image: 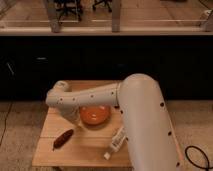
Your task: Drag the pepper across the table
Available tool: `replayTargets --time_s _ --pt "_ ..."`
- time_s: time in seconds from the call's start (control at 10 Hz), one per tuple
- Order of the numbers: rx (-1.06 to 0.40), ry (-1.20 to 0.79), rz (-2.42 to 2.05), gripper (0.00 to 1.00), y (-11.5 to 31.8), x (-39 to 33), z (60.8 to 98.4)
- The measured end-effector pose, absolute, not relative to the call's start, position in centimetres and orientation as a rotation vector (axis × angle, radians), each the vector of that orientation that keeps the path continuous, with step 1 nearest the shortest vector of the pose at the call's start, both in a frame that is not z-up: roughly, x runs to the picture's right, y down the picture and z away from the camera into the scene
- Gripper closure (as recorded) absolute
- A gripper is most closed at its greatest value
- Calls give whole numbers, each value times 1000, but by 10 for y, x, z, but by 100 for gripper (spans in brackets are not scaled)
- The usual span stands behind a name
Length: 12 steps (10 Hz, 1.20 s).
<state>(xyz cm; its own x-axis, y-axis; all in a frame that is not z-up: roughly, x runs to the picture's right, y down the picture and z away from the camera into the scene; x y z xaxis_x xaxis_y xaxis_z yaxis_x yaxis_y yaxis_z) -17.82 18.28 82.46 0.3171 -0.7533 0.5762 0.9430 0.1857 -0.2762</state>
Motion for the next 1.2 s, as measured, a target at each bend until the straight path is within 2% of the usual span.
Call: replayTargets --time_s 0.3,0.4,1.2 --pt "-663 -345 -1230 25 191 -181 818" --pt "-669 -348 -1223 21 193 -181 816" --pt "-704 -403 -1155 20 190 -177 812"
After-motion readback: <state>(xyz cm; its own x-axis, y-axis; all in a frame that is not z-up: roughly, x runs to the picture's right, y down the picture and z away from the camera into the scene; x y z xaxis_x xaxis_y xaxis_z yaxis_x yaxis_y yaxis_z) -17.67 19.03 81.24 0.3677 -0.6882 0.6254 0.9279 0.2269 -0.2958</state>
